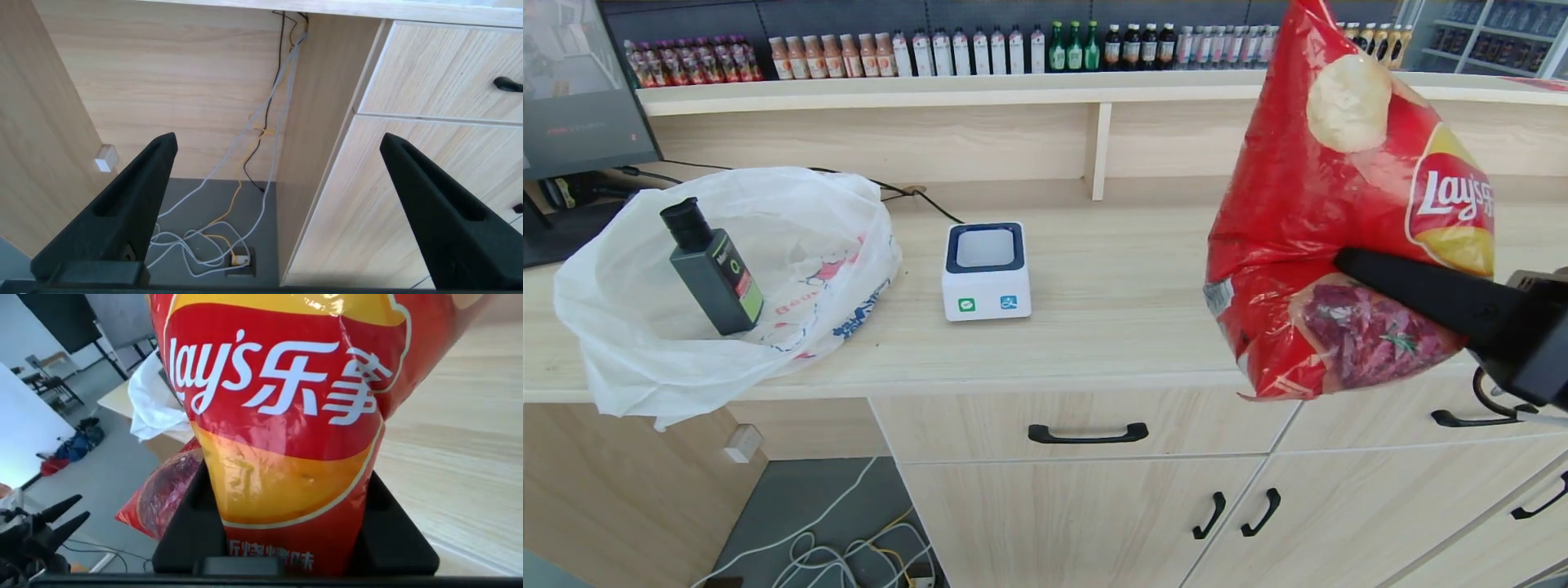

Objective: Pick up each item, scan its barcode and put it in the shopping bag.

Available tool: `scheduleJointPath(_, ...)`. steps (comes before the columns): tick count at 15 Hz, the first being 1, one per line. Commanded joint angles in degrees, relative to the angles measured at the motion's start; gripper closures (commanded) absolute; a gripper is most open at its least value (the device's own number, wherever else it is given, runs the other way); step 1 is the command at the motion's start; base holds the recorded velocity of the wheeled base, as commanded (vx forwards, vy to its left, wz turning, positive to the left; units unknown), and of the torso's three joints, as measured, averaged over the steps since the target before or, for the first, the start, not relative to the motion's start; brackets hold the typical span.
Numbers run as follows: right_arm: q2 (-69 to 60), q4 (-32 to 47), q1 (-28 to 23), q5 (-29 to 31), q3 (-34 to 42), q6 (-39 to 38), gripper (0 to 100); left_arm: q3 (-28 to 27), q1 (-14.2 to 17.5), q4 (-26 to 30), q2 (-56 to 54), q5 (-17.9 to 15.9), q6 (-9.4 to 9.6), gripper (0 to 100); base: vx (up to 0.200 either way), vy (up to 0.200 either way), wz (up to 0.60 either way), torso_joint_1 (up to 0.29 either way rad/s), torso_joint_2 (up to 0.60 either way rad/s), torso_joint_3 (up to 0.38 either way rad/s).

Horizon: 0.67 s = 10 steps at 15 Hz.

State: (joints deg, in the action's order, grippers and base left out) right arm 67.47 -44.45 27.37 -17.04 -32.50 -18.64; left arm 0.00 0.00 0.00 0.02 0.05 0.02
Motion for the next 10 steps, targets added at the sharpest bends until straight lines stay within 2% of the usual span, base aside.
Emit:
scheduleJointPath(1,2.1,-4.7,0.2,-0.5,5.3,-0.7,100,0.0,0.0,0.0,0.0,0.0,-0.02,0,0.000,0.000,0.00,0.000,0.00,0.000)
scheduleJointPath(3,2.6,-10.7,3.7,-0.9,8.0,-5.3,100,0.0,0.0,0.0,0.0,0.0,-0.02,0,0.000,0.000,0.00,0.000,0.00,0.000)
scheduleJointPath(4,2.3,-14.2,6.5,-0.9,10.8,-10.0,100,0.0,0.0,0.0,0.0,0.0,-0.02,0,0.000,0.000,0.00,0.000,0.00,0.000)
scheduleJointPath(7,2.4,-21.3,9.6,-1.0,14.4,-18.0,100,0.0,0.0,0.0,0.0,0.0,-0.02,0,0.000,0.000,0.00,0.000,0.00,0.000)
scheduleJointPath(10,2.5,-27.5,14.8,-0.9,14.7,-28.9,100,0.0,0.0,0.0,0.0,0.0,-0.02,0,0.000,0.000,0.00,0.000,0.00,0.000)
